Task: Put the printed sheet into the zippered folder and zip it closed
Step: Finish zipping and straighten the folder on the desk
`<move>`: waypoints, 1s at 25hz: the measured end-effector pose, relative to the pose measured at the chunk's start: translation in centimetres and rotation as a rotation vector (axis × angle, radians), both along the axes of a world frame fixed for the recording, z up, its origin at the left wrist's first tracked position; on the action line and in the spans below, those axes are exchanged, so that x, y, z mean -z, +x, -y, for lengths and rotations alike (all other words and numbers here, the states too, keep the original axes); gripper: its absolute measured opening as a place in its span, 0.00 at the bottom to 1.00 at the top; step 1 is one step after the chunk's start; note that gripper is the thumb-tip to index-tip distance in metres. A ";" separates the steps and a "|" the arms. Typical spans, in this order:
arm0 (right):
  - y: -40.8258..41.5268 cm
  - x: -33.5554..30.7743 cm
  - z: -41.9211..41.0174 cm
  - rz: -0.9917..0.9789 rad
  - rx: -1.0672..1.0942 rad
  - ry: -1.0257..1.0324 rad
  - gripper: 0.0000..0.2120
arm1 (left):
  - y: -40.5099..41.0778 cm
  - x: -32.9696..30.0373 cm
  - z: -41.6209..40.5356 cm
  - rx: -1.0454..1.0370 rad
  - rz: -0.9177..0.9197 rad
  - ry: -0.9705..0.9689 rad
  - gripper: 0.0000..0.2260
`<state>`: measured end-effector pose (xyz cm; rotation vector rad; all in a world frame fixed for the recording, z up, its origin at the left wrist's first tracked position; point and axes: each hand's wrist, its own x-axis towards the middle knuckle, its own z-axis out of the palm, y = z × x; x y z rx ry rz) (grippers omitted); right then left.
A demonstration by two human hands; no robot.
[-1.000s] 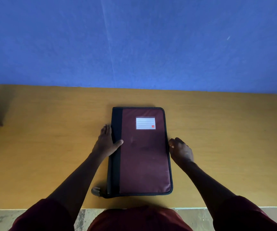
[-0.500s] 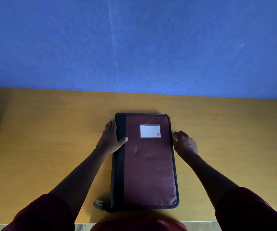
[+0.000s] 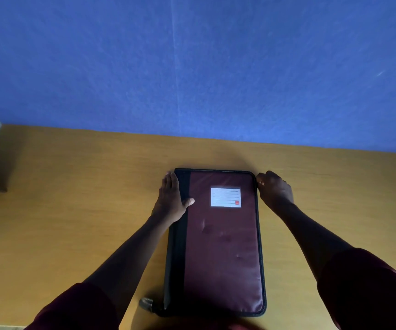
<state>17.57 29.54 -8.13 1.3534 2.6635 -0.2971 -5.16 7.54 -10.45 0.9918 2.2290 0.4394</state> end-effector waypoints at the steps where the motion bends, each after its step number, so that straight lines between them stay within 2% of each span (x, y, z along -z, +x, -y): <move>1: -0.4 -0.1 -0.6 0.009 -0.011 0.009 0.05 | 0.0 0.0 -0.3 -0.004 0.001 0.002 0.47; 13: -5.8 -0.8 -6.4 0.147 -0.201 0.036 0.09 | -0.9 0.4 -2.4 -0.048 0.006 0.024 0.47; 25: -8.4 -1.4 -8.1 -0.031 -0.252 -0.253 0.13 | -0.8 0.7 -2.3 -0.040 -0.018 0.049 0.47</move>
